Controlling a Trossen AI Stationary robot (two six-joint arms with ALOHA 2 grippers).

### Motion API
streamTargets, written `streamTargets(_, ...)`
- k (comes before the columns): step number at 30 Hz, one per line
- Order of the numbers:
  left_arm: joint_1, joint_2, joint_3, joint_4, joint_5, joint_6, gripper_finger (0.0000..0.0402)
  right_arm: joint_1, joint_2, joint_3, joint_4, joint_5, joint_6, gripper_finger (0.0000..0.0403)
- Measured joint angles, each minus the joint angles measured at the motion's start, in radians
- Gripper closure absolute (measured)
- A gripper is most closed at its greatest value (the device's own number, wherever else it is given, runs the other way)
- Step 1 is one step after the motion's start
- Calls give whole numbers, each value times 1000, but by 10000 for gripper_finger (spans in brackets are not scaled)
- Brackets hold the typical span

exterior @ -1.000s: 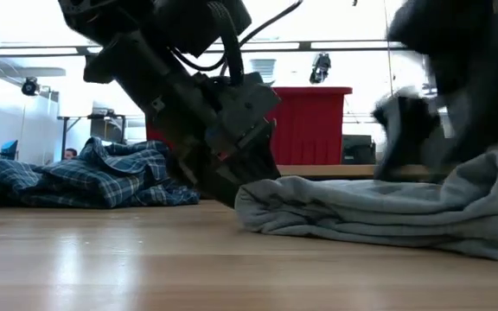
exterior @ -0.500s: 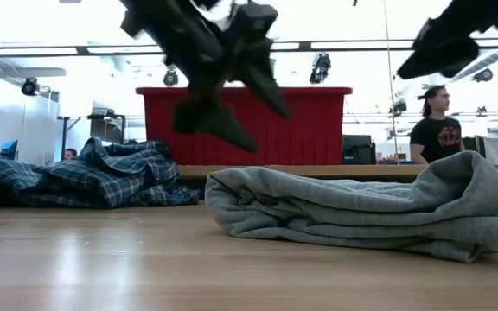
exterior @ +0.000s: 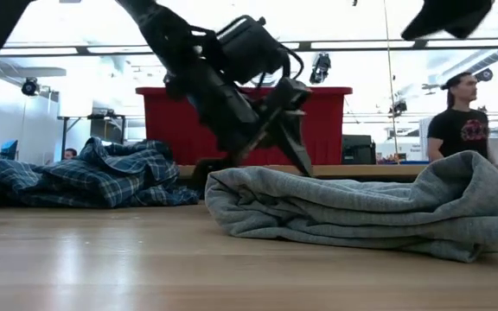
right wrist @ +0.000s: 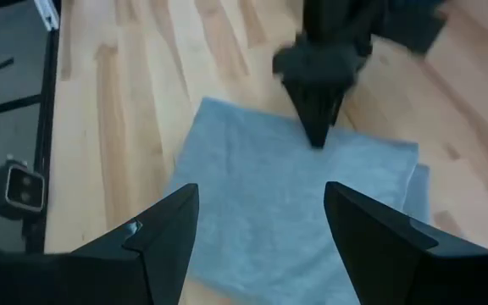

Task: Fold Laundry from Bin
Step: Stack the gray shirt on top of the blue patterned long sleeve shirt

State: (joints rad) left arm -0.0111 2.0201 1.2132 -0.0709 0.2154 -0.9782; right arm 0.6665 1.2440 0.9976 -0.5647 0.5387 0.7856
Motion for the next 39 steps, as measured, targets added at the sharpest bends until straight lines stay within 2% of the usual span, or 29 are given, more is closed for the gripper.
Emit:
streamTargets(6, 0, 96, 38, 56, 64, 1, 124, -8, 39, 130, -149, 23, 1, 155)
streamTargets(12, 1, 148, 37, 220, 149, -3, 174, -12, 74, 214, -228, 52, -1, 156)
streamTargets(17, -1, 170, 38, 228, 143, -7, 248, -12, 93, 226, -248, 66, -1, 156)
streamTargets(23, -3, 163, 36, 222, 140, -7, 377, -12, 95, 226, -267, 67, -6, 158)
streamTargets(25, -4, 141, 36, 215, 133, -6, 386, -12, 95, 226, -279, 66, -8, 158)
streamTargets(27, -4, 107, 37, 166, 113, 8, 381, -12, 93, 226, -286, 67, -9, 158)
streamTargets(31, 7, 3, 29, -38, 54, 48, 390, -12, 91, 226, -303, 66, -12, 158)
streamTargets(39, 49, -298, 20, -484, -122, 122, 395, -12, 90, 226, -339, 64, -28, 158)
